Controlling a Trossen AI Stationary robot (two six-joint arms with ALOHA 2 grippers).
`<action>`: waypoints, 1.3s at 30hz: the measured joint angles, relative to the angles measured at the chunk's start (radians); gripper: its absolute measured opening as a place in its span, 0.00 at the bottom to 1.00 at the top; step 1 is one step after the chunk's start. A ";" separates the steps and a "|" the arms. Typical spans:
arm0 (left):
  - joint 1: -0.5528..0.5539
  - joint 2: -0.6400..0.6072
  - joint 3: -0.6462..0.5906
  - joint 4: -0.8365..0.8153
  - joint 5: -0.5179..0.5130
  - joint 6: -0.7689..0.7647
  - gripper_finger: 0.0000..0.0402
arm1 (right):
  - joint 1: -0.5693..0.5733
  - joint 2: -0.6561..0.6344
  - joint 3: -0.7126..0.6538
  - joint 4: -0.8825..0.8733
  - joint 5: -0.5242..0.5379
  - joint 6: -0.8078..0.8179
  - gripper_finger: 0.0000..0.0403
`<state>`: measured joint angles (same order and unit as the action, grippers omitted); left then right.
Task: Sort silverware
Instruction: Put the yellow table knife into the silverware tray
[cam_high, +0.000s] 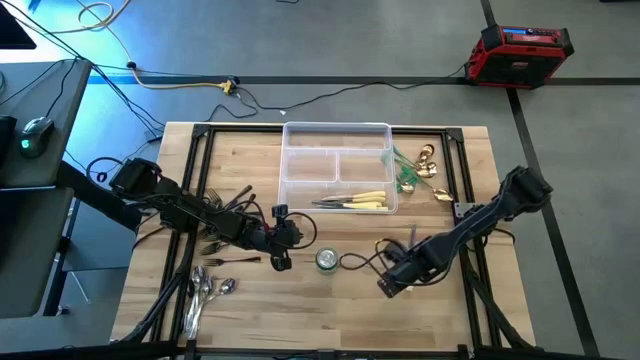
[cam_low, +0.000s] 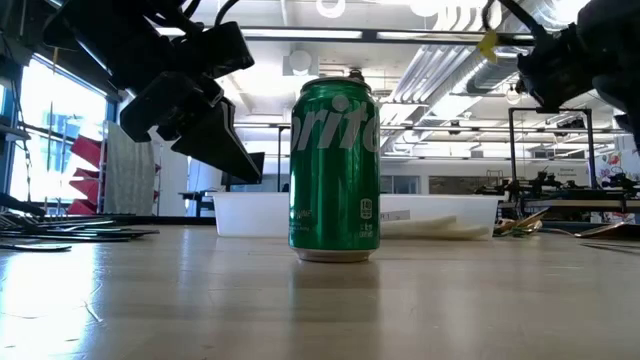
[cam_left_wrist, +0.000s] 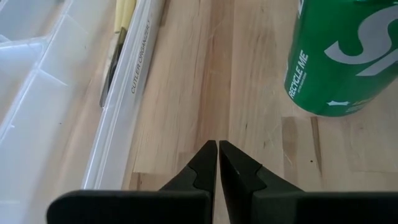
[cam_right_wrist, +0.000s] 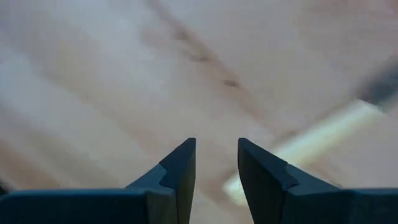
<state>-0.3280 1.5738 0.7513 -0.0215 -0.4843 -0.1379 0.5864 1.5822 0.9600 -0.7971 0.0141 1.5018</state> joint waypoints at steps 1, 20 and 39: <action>0.000 0.000 0.000 0.000 0.003 0.000 0.00 | 0.003 -0.001 0.000 -0.043 0.001 0.025 0.26; 0.000 0.000 0.000 -0.002 0.012 0.000 0.00 | -0.003 0.003 -0.173 0.043 -0.053 0.099 0.44; 0.000 0.000 0.000 -0.003 0.011 0.000 0.00 | 0.017 -0.003 -0.224 0.091 -0.019 0.142 0.08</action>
<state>-0.3279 1.5738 0.7515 -0.0246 -0.4728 -0.1383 0.6037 1.5794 0.7362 -0.7059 -0.0054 1.6434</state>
